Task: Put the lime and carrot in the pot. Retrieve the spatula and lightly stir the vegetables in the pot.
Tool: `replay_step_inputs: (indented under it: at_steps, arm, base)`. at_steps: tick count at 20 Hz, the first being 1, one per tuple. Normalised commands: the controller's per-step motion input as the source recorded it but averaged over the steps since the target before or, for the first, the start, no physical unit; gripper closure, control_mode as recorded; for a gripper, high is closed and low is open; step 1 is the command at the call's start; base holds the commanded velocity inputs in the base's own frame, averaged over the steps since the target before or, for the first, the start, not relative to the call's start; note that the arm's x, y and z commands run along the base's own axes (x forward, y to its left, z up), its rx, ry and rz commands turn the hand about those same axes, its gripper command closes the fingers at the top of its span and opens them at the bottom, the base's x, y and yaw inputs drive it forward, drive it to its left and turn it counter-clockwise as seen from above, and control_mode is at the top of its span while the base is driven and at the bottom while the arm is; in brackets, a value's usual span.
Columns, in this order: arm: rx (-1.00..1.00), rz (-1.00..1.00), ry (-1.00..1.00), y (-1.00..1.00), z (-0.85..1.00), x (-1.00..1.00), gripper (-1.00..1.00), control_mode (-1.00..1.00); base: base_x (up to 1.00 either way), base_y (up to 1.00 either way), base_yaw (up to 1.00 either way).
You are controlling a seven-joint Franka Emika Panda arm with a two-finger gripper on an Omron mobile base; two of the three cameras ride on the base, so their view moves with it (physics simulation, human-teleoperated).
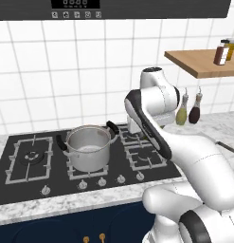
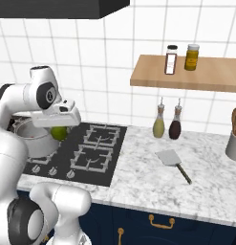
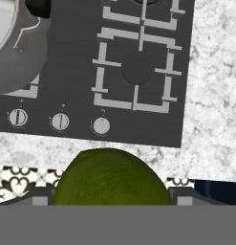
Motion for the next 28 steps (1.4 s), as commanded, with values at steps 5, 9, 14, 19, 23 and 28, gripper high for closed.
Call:
replay_step_inputs:
  at_steps: [5,9,14,19,23,28]
  arm:
    - [0.00,0.00,0.01,0.43,0.00,0.05,1.00,-1.00]
    - [0.00,0.00,0.01,0.48,0.00,0.15,1.00,-1.00]
    - [0.00,0.00,0.00,0.59,0.00,0.21,1.00,-1.00]
    - [0.00,0.00,0.00,0.32,0.01,0.19,1.00,-1.00]
    - [0.02,0.00,0.01,0.48,0.00,0.38,1.00,-1.00]
    - [0.07,0.00,0.00,0.34,-0.06,0.26,1.00,-1.00]
  base:
    - [0.00,0.00,0.00]
    - [0.00,0.00,0.00]
    - [0.00,0.00,0.00]
    - [0.00,0.00,0.00]
    - [0.00,0.00,0.00]
    - [0.00,0.00,0.00]
